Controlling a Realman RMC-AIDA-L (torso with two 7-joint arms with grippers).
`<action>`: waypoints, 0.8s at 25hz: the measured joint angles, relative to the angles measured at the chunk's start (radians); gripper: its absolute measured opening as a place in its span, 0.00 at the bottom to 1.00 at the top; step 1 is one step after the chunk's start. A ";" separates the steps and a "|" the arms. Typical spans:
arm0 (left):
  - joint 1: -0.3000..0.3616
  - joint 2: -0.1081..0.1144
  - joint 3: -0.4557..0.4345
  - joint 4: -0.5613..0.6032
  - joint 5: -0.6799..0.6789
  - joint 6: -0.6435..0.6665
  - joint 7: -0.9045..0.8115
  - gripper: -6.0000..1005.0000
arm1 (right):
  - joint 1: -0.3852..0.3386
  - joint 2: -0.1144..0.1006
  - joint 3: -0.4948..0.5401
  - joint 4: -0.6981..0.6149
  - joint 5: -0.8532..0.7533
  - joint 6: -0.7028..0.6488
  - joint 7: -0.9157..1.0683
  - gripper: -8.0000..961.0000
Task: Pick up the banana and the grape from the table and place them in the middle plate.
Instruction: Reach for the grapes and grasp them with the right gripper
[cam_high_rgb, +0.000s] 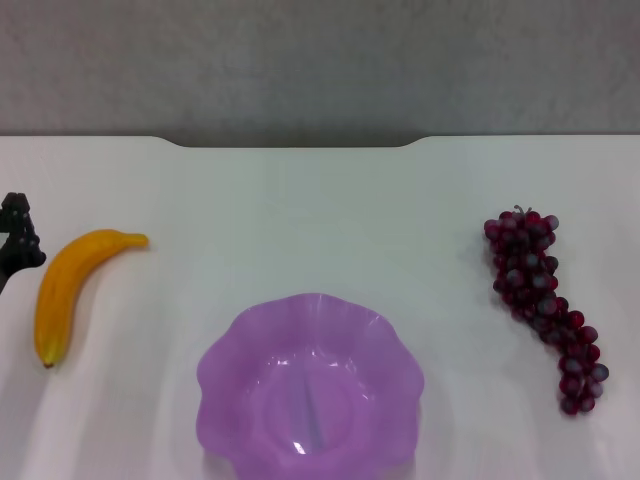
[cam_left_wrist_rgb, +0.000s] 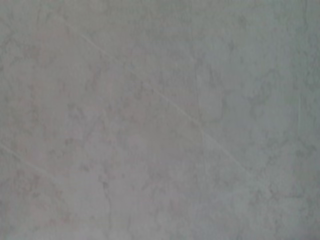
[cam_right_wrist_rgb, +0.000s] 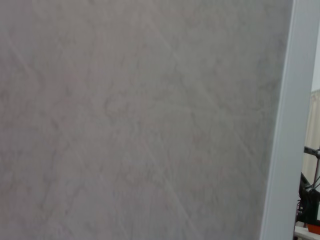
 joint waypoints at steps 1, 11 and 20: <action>0.000 0.000 0.000 0.000 0.000 -0.001 0.001 0.05 | 0.000 0.000 0.000 0.001 0.000 -0.003 0.000 0.04; -0.001 0.000 0.001 0.000 0.000 -0.007 0.002 0.05 | 0.001 0.000 0.000 0.012 0.002 -0.008 -0.001 0.04; -0.006 0.001 -0.001 0.000 0.000 -0.009 0.002 0.08 | 0.010 -0.003 0.002 0.013 0.001 -0.020 -0.001 0.04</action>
